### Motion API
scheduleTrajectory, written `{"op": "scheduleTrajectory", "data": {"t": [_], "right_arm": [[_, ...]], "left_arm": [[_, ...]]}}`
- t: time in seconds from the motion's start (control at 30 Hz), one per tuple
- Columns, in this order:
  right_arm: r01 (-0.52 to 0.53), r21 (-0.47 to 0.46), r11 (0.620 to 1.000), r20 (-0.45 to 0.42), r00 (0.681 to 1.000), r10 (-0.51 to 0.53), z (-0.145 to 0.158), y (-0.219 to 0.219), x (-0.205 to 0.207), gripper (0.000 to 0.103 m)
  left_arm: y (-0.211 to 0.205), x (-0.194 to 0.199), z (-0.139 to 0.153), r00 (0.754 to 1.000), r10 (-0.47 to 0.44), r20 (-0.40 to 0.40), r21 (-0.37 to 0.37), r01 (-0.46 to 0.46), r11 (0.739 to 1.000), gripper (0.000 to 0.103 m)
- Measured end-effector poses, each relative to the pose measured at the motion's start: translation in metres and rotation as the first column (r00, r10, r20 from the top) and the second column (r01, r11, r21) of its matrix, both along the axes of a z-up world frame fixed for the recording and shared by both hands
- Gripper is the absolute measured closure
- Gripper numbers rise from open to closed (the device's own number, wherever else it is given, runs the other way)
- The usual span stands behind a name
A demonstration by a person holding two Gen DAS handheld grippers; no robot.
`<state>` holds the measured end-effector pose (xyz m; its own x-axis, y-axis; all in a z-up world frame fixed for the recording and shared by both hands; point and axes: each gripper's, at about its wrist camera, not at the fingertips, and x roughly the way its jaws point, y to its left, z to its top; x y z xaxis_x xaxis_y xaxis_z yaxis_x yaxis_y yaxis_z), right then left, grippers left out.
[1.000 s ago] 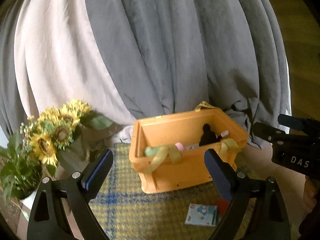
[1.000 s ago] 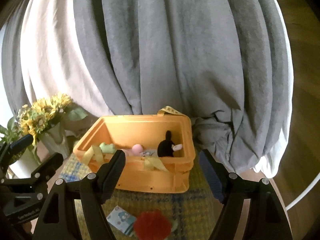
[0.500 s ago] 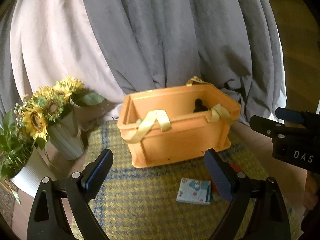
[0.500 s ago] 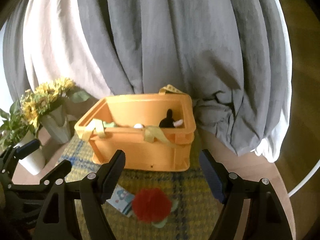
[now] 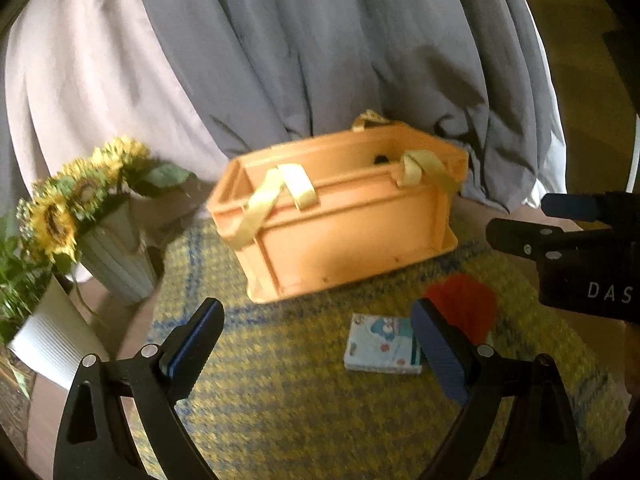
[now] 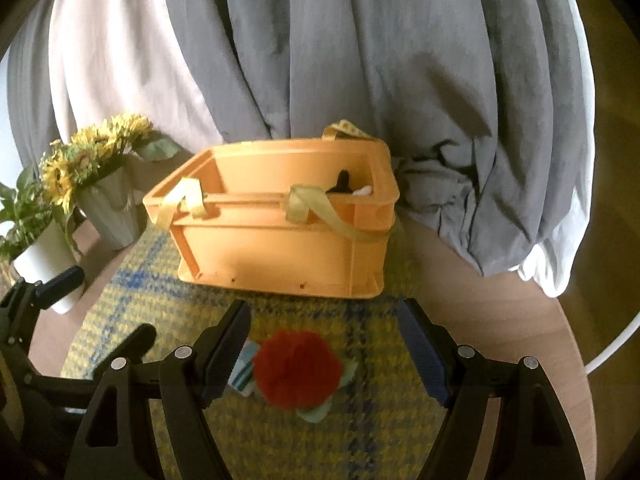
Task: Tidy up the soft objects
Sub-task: 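Grasp the printed box with the left tool while the right tool grasps the red pompom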
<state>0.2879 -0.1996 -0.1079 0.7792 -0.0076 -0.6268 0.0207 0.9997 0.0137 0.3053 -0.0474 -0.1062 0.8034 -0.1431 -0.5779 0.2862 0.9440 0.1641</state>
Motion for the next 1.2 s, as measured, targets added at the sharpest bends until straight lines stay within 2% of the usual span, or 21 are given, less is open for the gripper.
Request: {"op": "scheduleTrajectory", "data": {"t": [0.33,0.67,1.2], "right_arm": [[-0.033,0.016,0.999,-0.100,0.994,0.035,-0.028,0.001,0.010,0.027],[-0.060,0.086,0.995,-0.236,0.968,0.079,-0.057,0.000,0.025,0.027],[-0.064,0.139,0.988,-0.339,0.935,0.108,-0.090,-0.005,0.047,0.029]], "left_arm": [[-0.006,0.002,-0.032,0.995,-0.038,-0.096,0.026,0.040,0.999,0.008],[-0.015,0.010,-0.057,0.975,-0.086,-0.203,-0.003,0.087,0.996,0.008],[-0.026,0.034,-0.084,0.958,-0.094,-0.270,-0.001,0.097,0.995,0.008]]}}
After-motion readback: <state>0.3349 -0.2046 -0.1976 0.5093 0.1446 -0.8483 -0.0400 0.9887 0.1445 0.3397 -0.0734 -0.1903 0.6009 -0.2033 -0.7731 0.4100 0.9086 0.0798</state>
